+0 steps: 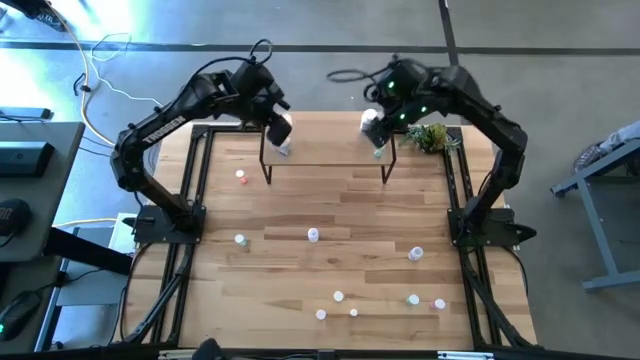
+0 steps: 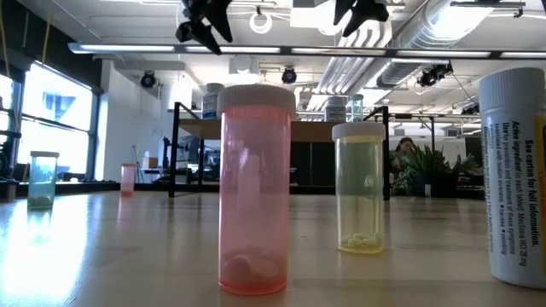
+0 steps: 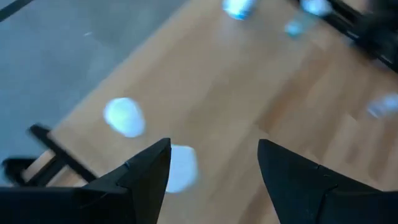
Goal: Pick and place medicine bottles onto shelf by color
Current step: Put the left transparent pill bottle on the shelf
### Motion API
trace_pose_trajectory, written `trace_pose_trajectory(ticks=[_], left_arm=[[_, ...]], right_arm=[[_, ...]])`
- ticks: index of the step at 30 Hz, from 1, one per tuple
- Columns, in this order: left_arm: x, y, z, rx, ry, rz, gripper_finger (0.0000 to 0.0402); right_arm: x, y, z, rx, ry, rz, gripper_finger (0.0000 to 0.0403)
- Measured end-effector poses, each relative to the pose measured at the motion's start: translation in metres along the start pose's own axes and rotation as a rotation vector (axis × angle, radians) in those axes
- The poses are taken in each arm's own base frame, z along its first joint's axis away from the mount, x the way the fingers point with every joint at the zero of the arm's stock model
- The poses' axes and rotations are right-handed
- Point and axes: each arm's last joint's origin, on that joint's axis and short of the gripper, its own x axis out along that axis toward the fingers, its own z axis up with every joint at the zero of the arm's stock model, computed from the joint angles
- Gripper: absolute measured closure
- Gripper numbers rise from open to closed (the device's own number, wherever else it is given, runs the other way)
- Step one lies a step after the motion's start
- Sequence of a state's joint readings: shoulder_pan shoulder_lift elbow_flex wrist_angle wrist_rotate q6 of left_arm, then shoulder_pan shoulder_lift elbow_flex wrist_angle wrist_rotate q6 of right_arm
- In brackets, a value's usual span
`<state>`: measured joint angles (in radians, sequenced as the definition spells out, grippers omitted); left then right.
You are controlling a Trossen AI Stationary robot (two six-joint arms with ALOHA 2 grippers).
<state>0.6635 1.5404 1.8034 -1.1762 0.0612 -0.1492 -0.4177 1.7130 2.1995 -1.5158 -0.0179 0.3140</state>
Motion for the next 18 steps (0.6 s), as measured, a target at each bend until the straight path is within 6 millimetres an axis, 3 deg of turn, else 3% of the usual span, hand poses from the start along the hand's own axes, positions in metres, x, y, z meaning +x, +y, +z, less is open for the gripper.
trace_pose_trajectory(ticks=[7, 18], left_arm=[[-0.026, -0.011, -0.029, 0.096, -0.005, -0.063, 0.0171], [-0.03, -0.021, -0.086, 0.17, -0.064, -0.137, 0.0171]], right_arm=[[0.042, 0.036, -0.022, 0.062, 0.141, -0.004, 0.0214], [0.103, 0.098, -0.054, -0.027, 0.082, 0.133, 0.0214]])
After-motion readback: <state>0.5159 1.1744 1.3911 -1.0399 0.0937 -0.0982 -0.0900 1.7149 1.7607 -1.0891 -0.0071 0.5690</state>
